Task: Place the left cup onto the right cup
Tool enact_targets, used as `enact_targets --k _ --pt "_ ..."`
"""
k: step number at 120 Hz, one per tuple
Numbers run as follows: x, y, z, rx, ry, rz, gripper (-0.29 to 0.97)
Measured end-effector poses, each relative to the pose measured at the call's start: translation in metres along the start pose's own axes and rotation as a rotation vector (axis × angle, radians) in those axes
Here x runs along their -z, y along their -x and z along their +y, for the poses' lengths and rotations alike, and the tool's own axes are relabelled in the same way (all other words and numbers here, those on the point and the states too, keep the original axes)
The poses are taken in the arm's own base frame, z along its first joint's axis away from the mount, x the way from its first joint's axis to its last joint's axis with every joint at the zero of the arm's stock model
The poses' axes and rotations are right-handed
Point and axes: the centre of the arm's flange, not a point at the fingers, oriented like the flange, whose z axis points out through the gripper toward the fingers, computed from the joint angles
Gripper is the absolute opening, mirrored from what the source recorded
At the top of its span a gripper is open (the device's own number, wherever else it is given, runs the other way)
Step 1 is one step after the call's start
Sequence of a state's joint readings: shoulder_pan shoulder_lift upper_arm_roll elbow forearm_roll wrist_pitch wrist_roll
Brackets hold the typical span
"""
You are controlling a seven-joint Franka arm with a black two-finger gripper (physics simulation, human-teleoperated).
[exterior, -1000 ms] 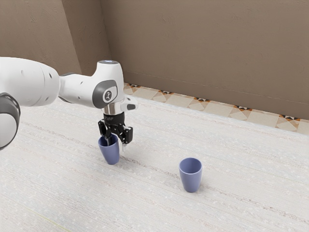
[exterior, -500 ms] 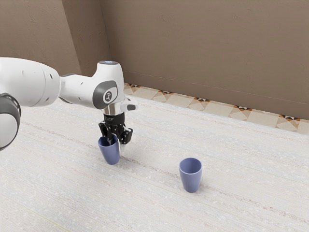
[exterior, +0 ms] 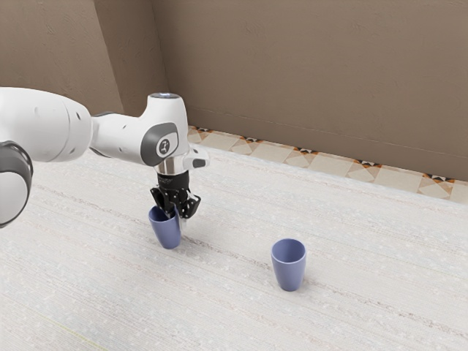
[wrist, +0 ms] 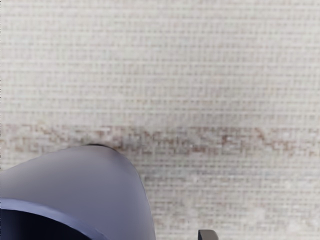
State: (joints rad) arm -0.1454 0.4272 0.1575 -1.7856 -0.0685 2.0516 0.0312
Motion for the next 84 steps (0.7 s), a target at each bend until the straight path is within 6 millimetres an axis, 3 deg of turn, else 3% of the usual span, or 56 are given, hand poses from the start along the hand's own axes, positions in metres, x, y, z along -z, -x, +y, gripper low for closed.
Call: enact_targets --k 84 --pt "0.0014 0.0 -0.004 0.006 -0.008 0.003 -0.09"
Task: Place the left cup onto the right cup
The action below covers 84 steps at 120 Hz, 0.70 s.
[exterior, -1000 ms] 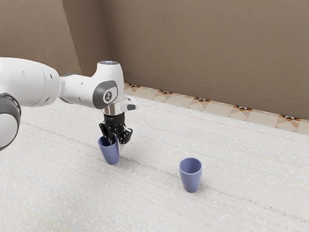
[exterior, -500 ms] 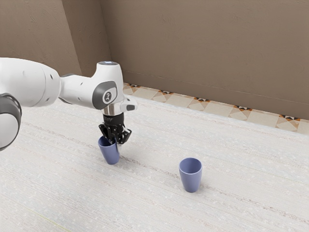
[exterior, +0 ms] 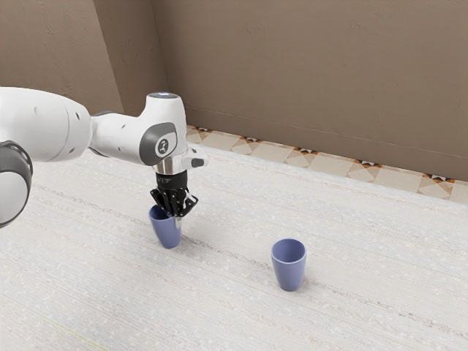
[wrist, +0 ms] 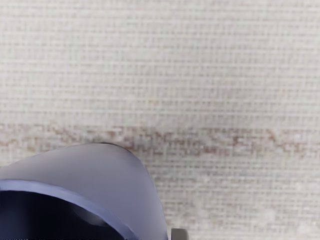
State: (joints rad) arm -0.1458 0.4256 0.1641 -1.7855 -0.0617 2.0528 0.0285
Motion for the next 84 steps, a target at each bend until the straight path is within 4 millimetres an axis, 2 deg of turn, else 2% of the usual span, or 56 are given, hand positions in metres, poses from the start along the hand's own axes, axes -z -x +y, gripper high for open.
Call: enact_targets --k 30,84 --pt "0.02 0.003 0.0 0.002 0.0 0.03 -0.1" --pt "0.075 0.018 -0.002 -0.002 0.009 0.085 -0.1"
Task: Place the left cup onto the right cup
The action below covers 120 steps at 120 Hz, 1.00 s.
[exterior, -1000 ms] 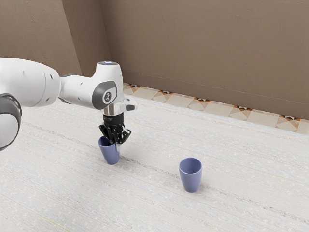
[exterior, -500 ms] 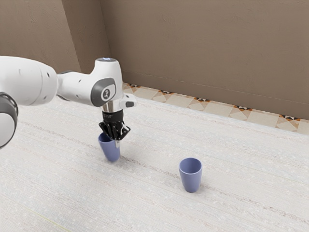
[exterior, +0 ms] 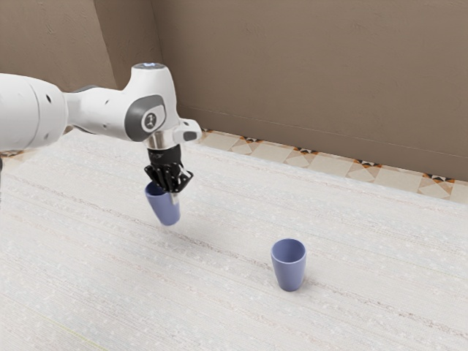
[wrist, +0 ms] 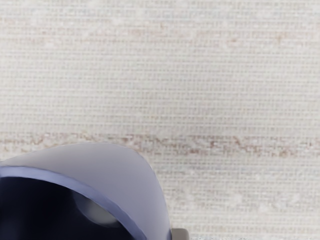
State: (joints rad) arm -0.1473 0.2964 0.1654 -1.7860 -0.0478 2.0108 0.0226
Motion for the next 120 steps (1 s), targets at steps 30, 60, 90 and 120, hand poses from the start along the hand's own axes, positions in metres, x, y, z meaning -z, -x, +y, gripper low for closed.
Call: enact_targets --k 30,60,90,120 --pt "0.032 0.011 0.003 -0.017 -0.007 0.014 -0.11" --pt "0.053 0.021 0.018 -0.051 -0.014 0.017 -0.11" --pt "0.068 0.029 0.041 -0.093 -0.015 0.025 -0.11" --pt "0.078 0.036 0.066 -0.137 -0.014 0.029 -0.11"
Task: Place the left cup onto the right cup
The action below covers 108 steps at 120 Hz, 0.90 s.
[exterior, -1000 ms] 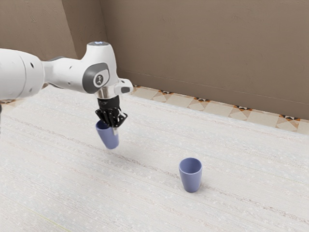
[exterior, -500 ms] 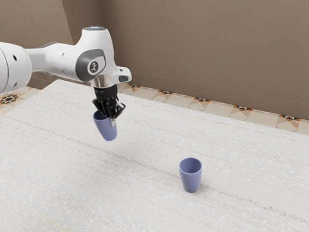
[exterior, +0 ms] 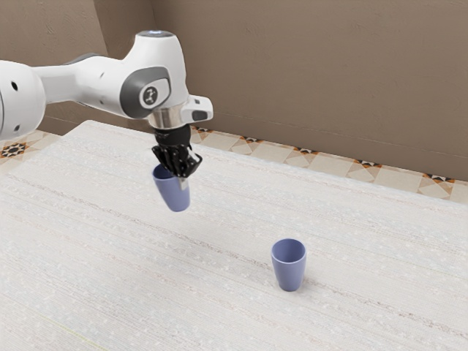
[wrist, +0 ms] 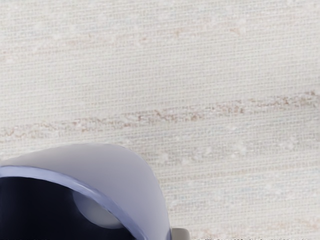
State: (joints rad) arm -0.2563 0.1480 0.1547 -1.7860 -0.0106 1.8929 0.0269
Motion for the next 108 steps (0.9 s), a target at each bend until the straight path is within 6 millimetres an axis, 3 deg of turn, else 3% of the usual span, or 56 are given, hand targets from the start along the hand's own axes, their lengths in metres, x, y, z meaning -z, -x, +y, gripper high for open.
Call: enact_targets --k 108 --pt "0.019 0.002 0.114 -0.189 -0.003 0.037 -0.11"
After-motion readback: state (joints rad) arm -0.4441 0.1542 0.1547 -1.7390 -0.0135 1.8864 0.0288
